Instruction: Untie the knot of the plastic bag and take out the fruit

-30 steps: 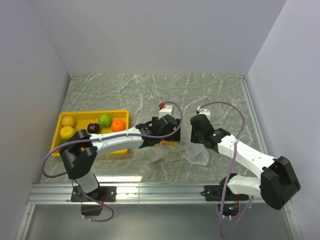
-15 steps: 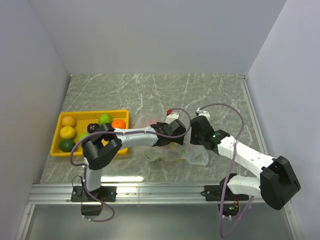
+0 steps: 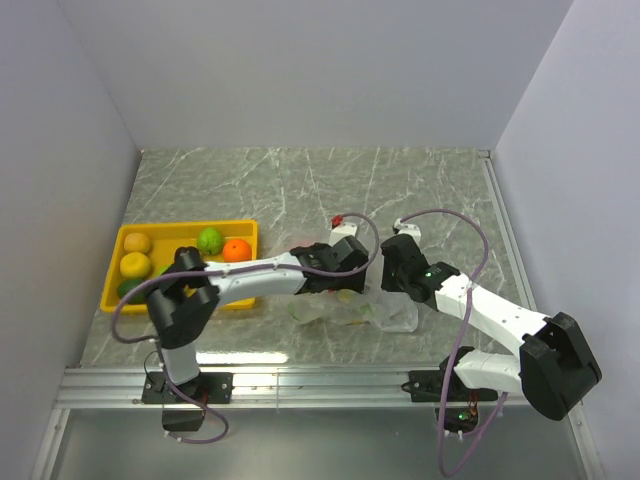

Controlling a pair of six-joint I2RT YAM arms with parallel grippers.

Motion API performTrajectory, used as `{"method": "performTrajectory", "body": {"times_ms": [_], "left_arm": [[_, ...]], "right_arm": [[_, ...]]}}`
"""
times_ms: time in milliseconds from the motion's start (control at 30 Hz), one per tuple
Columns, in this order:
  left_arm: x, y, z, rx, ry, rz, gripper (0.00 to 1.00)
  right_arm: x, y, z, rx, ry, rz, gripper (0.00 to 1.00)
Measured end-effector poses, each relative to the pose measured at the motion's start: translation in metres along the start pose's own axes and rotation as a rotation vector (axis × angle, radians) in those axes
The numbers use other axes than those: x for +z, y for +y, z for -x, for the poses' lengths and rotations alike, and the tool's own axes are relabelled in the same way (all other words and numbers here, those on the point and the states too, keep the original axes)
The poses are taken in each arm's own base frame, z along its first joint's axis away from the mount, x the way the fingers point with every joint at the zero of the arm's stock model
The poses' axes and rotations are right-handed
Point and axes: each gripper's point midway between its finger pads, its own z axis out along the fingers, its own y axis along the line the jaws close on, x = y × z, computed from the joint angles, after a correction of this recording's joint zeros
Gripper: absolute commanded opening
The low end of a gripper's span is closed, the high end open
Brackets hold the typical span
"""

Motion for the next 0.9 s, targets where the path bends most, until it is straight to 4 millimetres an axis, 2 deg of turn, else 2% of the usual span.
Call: {"method": "performTrajectory", "body": {"times_ms": [67, 200, 300, 367, 433, 500, 533, 600, 633, 667, 733, 833, 900], "left_arm": [[-0.022, -0.008, 0.010, -0.007, -0.018, -0.051, 0.39], [-0.082, -0.025, 0.049, -0.049, -0.113, -0.190, 0.38], [-0.125, -0.024, 0.080, -0.096, -0.199, -0.263, 0.38], [-0.151, -0.011, 0.103, -0.145, -0.262, -0.286, 0.38], [-0.168, 0.015, 0.126, -0.212, -0.322, -0.267, 0.39], [-0.179, 0.065, 0.149, -0.315, -0.391, -0.197, 0.40], [-0.180, 0.088, 0.154, -0.353, -0.415, -0.157, 0.40], [-0.179, 0.153, 0.155, -0.450, -0.455, -0.029, 0.41], [-0.176, 0.173, 0.151, -0.479, -0.459, 0.015, 0.42], [-0.172, 0.204, 0.143, -0.522, -0.455, 0.085, 0.44], [-0.162, 0.247, 0.122, -0.581, -0.428, 0.195, 0.45], [-0.142, 0.290, 0.085, -0.645, -0.349, 0.304, 0.52], [-0.133, 0.311, 0.063, -0.680, -0.302, 0.359, 0.63]], "right_arm": [[0.000, -0.001, 0.000, 0.000, -0.002, -0.004, 0.13], [0.000, -0.003, 0.002, 0.000, -0.011, -0.018, 0.13], [0.001, -0.005, 0.003, -0.001, -0.015, -0.027, 0.13], [0.001, -0.006, 0.003, -0.001, -0.018, -0.033, 0.13], [0.001, -0.007, 0.003, -0.001, -0.020, -0.039, 0.13], [0.001, -0.008, 0.003, -0.001, -0.020, -0.043, 0.13], [0.000, -0.008, 0.003, 0.001, -0.021, -0.044, 0.13], [0.000, -0.008, 0.003, 0.003, -0.022, -0.043, 0.13], [-0.001, -0.008, 0.004, 0.004, -0.024, -0.042, 0.13], [-0.002, -0.008, 0.005, 0.006, -0.028, -0.039, 0.13], [-0.004, -0.007, 0.007, 0.009, -0.037, -0.033, 0.13], [-0.008, -0.007, 0.009, 0.012, -0.046, -0.027, 0.13], [-0.010, -0.007, 0.009, 0.012, -0.048, -0.025, 0.14]]}}
